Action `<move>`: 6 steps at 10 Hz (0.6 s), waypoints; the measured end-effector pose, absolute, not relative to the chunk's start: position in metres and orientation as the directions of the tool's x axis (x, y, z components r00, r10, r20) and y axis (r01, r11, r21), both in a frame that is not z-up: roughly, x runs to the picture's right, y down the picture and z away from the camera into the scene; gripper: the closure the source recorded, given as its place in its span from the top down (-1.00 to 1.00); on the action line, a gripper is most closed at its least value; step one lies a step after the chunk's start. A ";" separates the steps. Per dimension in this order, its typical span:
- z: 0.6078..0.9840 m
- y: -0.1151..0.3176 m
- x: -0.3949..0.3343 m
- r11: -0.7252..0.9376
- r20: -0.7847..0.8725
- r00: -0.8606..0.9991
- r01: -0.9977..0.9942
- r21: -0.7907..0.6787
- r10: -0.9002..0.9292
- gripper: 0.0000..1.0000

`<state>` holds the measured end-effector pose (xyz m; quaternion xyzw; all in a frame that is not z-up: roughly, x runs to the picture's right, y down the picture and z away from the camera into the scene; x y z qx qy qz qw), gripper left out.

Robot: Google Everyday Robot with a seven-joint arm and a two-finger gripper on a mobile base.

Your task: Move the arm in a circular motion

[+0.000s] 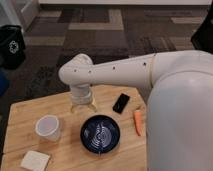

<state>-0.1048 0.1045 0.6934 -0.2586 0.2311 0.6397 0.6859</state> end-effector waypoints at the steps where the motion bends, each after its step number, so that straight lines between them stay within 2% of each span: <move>1: 0.688 0.108 -0.108 0.053 -0.646 0.082 -0.997 -0.064 0.758 0.30; 6: 0.642 0.137 -0.144 0.139 -0.627 0.195 -0.981 -0.138 0.754 0.30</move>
